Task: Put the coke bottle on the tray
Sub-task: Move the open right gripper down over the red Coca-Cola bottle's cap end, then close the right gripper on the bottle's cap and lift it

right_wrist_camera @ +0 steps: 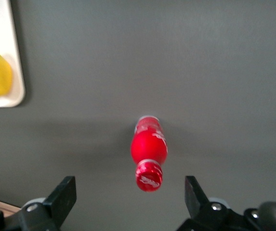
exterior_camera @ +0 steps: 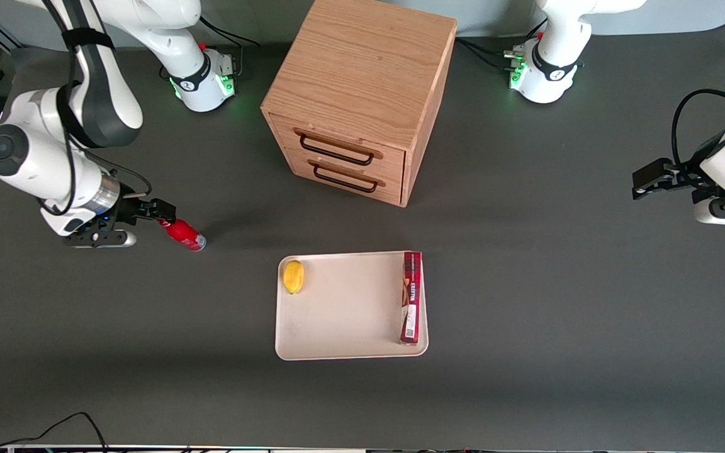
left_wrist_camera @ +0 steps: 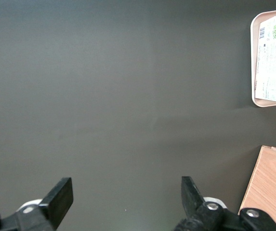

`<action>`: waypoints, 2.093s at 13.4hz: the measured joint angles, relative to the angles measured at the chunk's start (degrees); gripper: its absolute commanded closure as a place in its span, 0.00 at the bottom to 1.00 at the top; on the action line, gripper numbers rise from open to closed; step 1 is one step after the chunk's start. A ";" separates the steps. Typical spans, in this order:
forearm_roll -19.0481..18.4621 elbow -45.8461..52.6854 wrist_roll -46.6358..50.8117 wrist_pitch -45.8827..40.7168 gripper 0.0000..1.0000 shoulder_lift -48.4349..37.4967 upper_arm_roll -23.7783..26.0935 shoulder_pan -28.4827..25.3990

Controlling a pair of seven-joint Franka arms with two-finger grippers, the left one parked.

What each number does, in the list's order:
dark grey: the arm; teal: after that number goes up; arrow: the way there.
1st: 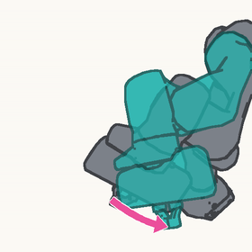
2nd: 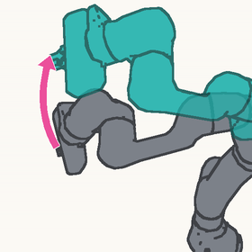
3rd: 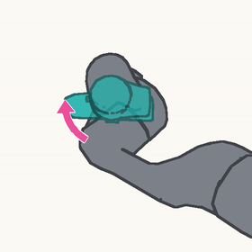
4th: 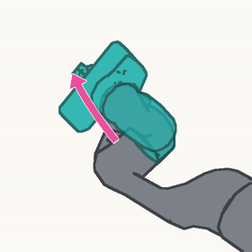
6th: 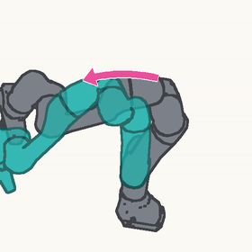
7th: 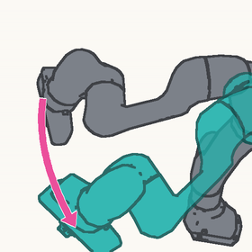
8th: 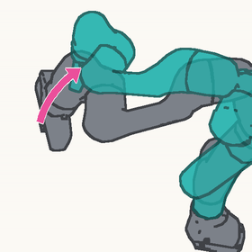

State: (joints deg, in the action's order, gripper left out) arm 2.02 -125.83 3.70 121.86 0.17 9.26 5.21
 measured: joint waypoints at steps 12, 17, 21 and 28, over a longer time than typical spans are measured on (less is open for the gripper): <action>0.00 -8.05 -3.65 9.65 0.57 -1.85 -0.13 1.80; 0.03 -8.71 -3.68 10.90 1.00 -1.82 -0.08 1.77; 0.03 -8.71 -3.68 10.81 1.00 -1.88 -0.09 1.78; 0.03 4.49 -3.68 -15.99 1.00 -9.34 -0.83 2.00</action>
State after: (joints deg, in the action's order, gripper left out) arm 2.04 -121.34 0.02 105.87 -9.17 8.43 7.20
